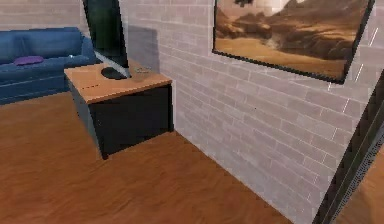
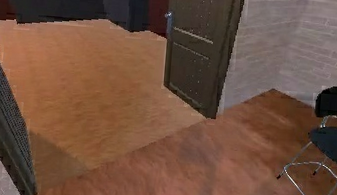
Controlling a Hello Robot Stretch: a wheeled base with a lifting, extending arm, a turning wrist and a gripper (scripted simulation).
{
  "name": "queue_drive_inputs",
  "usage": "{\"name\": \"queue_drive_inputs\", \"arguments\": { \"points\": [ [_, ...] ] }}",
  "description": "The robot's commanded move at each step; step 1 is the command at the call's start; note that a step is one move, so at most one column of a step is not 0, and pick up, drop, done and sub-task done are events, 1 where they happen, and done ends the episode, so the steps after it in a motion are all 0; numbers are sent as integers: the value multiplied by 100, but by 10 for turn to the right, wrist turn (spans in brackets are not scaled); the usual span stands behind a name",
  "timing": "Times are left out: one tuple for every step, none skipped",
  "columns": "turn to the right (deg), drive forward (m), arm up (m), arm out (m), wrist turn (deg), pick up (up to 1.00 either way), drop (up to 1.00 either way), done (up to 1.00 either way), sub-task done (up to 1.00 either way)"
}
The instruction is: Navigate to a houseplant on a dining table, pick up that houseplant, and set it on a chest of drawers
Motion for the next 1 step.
{"name": "queue_drive_inputs", "arguments": {
  "points": [
    [0,25,0,0,0,0,0,0,0]
  ]
}}
